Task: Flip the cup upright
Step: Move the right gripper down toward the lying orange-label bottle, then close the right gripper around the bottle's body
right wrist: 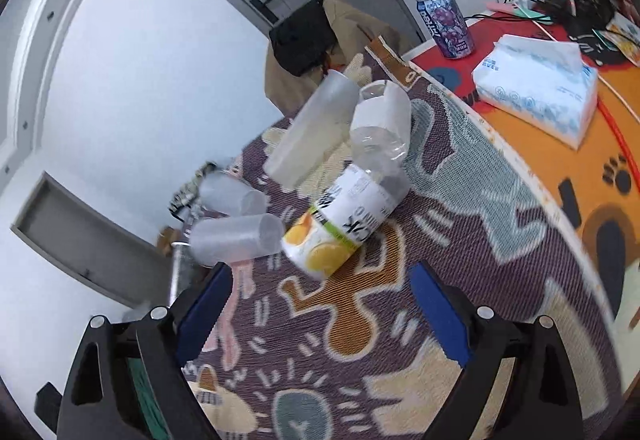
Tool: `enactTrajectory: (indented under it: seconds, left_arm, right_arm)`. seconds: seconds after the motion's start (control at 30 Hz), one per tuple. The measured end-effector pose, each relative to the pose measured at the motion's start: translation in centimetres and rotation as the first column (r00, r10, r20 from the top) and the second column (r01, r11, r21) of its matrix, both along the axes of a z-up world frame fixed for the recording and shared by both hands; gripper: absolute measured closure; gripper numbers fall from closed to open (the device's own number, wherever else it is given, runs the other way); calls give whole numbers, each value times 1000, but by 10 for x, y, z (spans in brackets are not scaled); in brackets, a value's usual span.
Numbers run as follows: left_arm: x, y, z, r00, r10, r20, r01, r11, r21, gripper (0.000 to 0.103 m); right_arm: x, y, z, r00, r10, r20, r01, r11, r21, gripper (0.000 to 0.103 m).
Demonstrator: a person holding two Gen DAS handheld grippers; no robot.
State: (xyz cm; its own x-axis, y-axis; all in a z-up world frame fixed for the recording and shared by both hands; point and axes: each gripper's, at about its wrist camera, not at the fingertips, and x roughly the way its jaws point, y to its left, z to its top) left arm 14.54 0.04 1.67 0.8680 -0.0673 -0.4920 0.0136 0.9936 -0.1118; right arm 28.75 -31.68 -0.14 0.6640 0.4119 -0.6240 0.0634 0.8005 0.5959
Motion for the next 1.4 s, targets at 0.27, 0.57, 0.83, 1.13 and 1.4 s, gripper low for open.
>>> enactTrajectory:
  seconds: [0.27,0.57,0.83,1.13,1.4]
  left_arm:
    - [15,11,-9,999,18,-28,-19,999,-33,6]
    - [34,30,-18,997,66,-50,-69,996,-54,6]
    - [53,56,-32,988,127,-83,-136,985,-111,6]
    - [57,73,-46,985,138,-108,-153,976,-154,6]
    - [45,79,-45,986,138,-98,-154,971,-183,6]
  right_arm:
    - [39,-10,-22,991,-25,-131,38,994,102,17]
    - [74,5,-57,955,-124,-269,194,948,253,22]
    - [97,24,-71,922,-201,-331,284,932,225,22]
    - [113,25,-88,858,-296,-419,405,893,197,40]
    - [71,21,-84,852,-325,-409,479,800,361,41]
